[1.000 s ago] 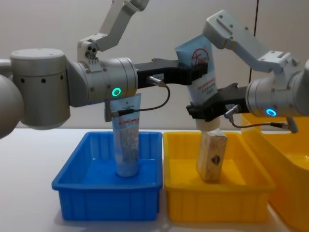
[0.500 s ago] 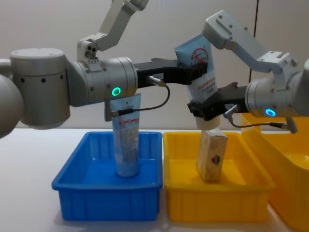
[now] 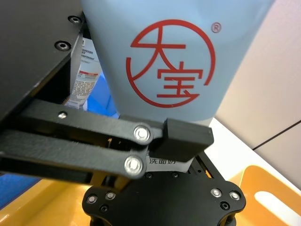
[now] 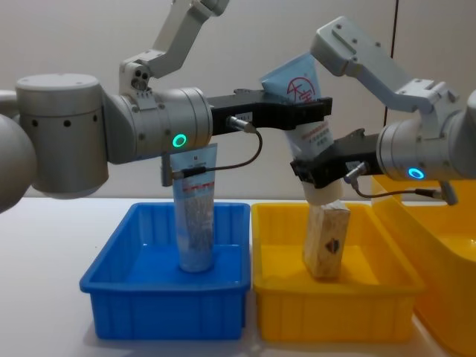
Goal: Bimanual collaborative sorting of washing and personal care products
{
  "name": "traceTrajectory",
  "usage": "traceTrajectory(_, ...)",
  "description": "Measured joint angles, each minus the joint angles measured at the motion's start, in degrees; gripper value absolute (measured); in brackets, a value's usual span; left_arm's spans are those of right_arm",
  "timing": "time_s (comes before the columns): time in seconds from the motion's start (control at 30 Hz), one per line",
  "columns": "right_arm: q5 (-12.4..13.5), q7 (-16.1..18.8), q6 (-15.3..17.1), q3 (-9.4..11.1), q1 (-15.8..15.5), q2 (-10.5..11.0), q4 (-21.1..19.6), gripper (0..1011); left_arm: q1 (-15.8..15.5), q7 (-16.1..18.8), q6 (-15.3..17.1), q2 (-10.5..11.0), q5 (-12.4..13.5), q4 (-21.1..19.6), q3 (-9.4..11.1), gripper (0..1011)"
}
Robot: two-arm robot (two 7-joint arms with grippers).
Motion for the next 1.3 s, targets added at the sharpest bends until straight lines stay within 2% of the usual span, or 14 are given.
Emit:
traceTrajectory(0.17,-0.2,-0.1,0.0,0.3,0.2,0.0,0.4,288,0.0,0.0,0.0,0.0,0.0,0.0,0.0,783)
traceTrajectory(0.2,-0.2,-0.2,-0.1,0.5,0.4,0.0,0.6,283,0.0,0.0,0.0,0.0,0.0,0.0,0.0,839)
traceTrajectory(0.23,-0.2,-0.2,-0.1,0.5,0.4,0.0,0.6,283,0.0,0.0,0.0,0.0,0.0,0.0,0.0,839)
traceTrajectory(0.37,-0.1,-0.9,-0.3,1.7,1.1,0.1,1.7,266,0.0,0.0,0.0,0.0,0.0,0.0,0.0,972)
traceTrajectory(0.43,0.0,-1.2,-0.3,2.2,1.3,0.2,2.1,258,0.0,0.0,0.0,0.0,0.0,0.0,0.0,1000)
traceTrajectory(0.93,1.1,-4.9,0.9,7.9,3.6,1.3,4.9,248,0.0,0.0,0.0,0.0,0.0,0.0,0.0,1001)
traceTrajectory(1.03,1.5,-5.7,2.0,9.5,5.0,1.7,5.8,248,0.0,0.0,0.0,0.0,0.0,0.0,0.0,1001)
traceTrajectory(1.3,1.7,-5.3,5.7,11.2,8.0,2.5,7.8,248,0.0,0.0,0.0,0.0,0.0,0.0,0.0,1001)
